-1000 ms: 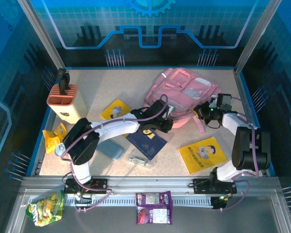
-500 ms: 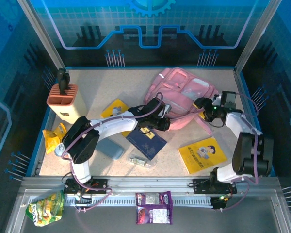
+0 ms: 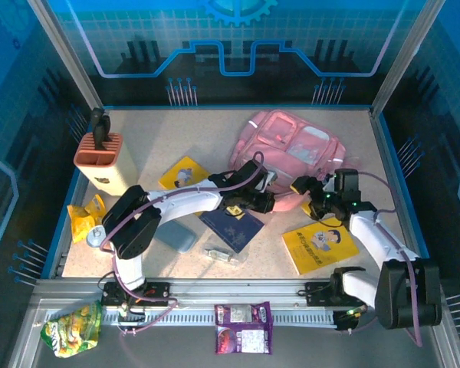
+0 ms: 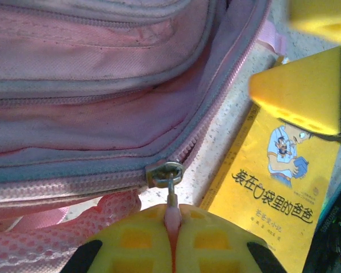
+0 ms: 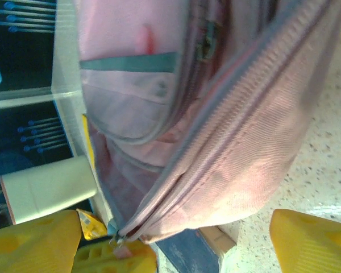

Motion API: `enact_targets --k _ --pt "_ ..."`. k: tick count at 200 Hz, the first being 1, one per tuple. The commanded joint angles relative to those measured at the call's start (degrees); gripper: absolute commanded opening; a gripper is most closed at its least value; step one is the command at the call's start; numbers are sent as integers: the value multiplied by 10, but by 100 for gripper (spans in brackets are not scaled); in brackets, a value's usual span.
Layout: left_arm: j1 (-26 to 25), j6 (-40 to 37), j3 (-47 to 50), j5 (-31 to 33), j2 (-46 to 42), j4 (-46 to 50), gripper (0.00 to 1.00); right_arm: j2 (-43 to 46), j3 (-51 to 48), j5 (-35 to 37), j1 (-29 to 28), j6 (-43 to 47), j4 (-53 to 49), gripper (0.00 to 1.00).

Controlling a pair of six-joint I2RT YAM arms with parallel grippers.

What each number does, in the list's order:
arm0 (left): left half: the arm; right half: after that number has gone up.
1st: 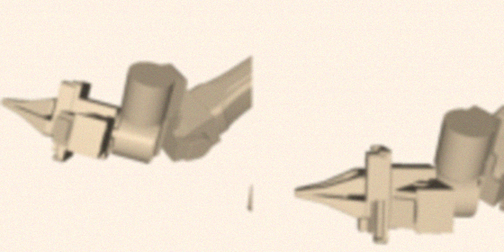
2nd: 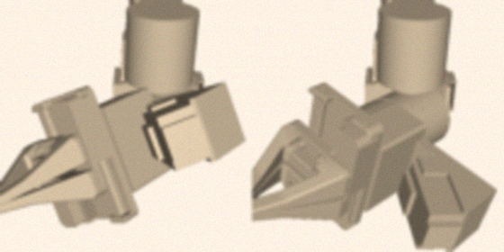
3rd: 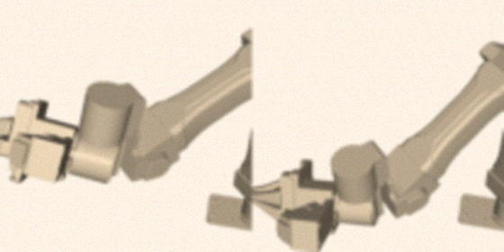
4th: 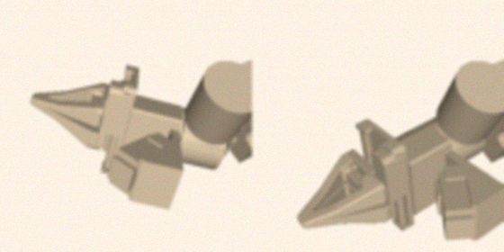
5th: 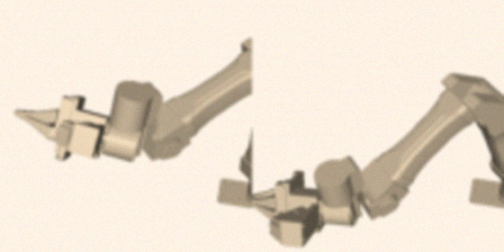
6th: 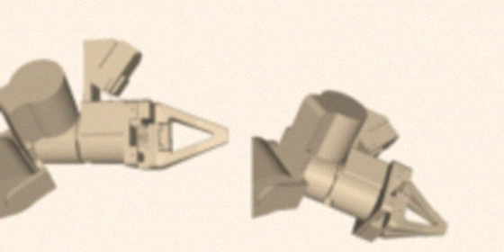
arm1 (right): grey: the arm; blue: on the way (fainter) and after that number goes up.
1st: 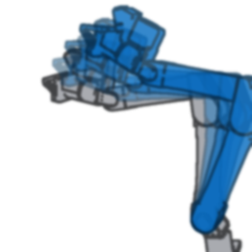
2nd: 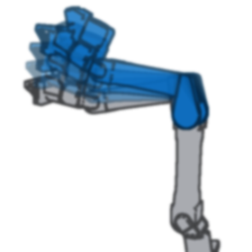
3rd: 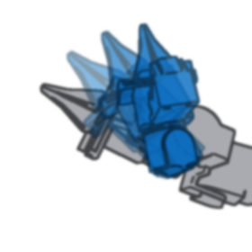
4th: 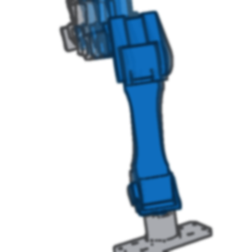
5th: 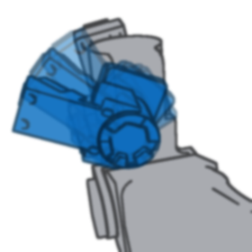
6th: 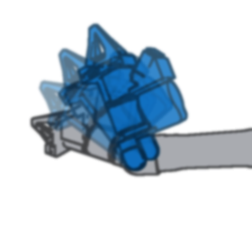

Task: Pack books, pencil case, and school supplies into a backpack

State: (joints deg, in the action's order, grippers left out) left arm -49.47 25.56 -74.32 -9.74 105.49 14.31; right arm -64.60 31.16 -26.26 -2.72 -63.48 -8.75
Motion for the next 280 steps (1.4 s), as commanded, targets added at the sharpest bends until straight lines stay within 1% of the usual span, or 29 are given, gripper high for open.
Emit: enact_targets --k 1,13,30,55,56,66,96,112,126,145,169,194,196,215,239,262,280 --pt "-15 -3 -36 -6 4 -12 0 -4 -3 68 -48 -80 43 83" --pt "-19 -4 -41 -4 4 -9 0 -15 -2 93 -64 -97 49 81" --pt "-23 -6 -50 -2 5 -8 0 -35 -2 106 -73 -106 79 75" --pt "-25 -8 -63 -3 8 2 0 -67 8 117 -80 -92 85 61" --pt "-26 -8 -63 -3 8 3 0 -70 10 118 -78 -89 83 59" --pt "-27 -12 -67 -2 6 7 0 -81 17 117 -70 -73 77 48" --pt "-28 -24 -64 9 -4 23 0 -107 48 109 -40 5 62 20" --pt "-26 -29 -62 24 -15 46 0 -117 75 108 -21 54 30 9" --pt "-24 -33 -49 42 -31 54 0 -124 92 100 -5 98 15 4" --pt "-13 -36 -19 49 -56 60 0 -133 118 95 21 150 -13 2" --pt "17 -36 27 59 -78 68 0 -153 151 86 53 196 -36 2" --pt "49 -45 55 63 -87 76 0 -185 189 82 77 229 -64 1" --pt "51 -46 57 64 -87 75 0 -188 204 83 78 231 -66 1" --pt "64 -51 60 74 -87 84 0 -207 238 85 93 240 -75 3" --pt "65 -50 44 66 -70 81 0 -239 282 88 110 242 -83 8" --pt "59 -26 23 27 -44 52 0 -264 317 88 109 246 -98 16" --pt "45 -11 7 31 -27 34 0 -263 318 75 105 243 -100 27"
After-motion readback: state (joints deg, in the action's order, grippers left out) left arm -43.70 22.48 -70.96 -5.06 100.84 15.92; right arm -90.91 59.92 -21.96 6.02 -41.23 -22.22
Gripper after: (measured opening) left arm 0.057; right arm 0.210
